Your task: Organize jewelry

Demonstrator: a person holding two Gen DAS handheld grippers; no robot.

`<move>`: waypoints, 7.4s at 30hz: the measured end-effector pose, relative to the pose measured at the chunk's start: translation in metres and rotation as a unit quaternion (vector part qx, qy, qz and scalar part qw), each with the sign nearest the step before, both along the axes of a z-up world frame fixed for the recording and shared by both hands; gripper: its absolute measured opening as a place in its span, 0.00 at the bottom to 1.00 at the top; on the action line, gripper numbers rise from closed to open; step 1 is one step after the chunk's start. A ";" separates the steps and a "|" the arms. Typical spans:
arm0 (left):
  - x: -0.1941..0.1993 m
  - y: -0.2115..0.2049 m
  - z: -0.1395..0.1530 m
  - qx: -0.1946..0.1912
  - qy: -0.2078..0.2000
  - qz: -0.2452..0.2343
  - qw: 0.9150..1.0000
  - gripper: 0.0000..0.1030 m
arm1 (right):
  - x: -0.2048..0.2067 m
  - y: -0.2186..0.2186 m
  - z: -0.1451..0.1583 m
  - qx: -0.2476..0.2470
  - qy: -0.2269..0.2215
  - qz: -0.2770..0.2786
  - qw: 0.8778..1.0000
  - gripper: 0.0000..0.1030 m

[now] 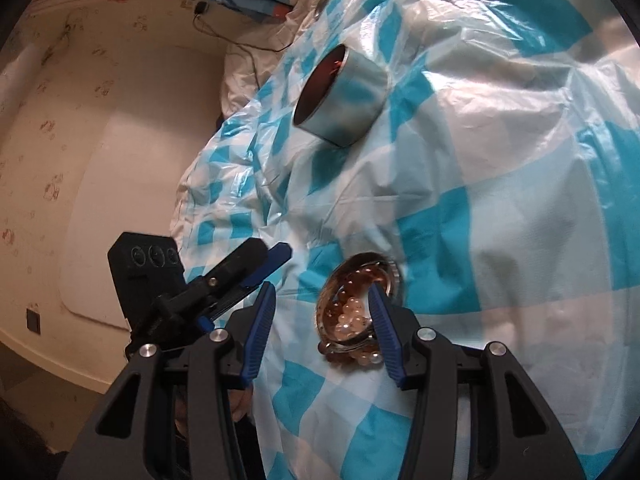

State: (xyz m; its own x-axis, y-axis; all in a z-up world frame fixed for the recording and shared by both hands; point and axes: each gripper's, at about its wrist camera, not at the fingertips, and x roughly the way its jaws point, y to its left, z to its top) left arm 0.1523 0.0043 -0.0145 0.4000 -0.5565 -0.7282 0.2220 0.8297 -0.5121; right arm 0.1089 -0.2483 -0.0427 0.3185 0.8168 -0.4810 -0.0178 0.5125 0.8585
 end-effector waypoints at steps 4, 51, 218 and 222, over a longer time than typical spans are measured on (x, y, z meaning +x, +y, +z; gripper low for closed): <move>-0.001 -0.008 -0.004 0.000 0.009 -0.026 1.000 0.70 | 0.000 0.001 0.007 -0.058 -0.010 -0.009 0.998 0.47; -0.001 0.018 0.007 -0.030 -0.017 -0.002 0.999 0.04 | -0.021 0.062 0.027 -0.300 -0.109 0.083 0.944 0.78; -0.053 0.011 -0.003 0.016 -0.022 -0.009 1.000 0.53 | -0.048 0.064 0.023 -0.339 -0.185 -0.007 0.922 0.72; -0.053 0.010 -0.002 0.015 -0.023 -0.013 1.000 0.53 | -0.041 0.065 0.011 -0.330 -0.159 0.013 0.930 0.21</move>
State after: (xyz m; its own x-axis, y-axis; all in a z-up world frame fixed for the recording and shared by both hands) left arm 0.0993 0.0144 -0.0166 0.4187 -0.5459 -0.7257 0.2659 0.8378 -0.4768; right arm 0.0676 -0.1838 -0.0320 0.5148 0.3858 -0.7656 -0.2358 0.9223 0.3062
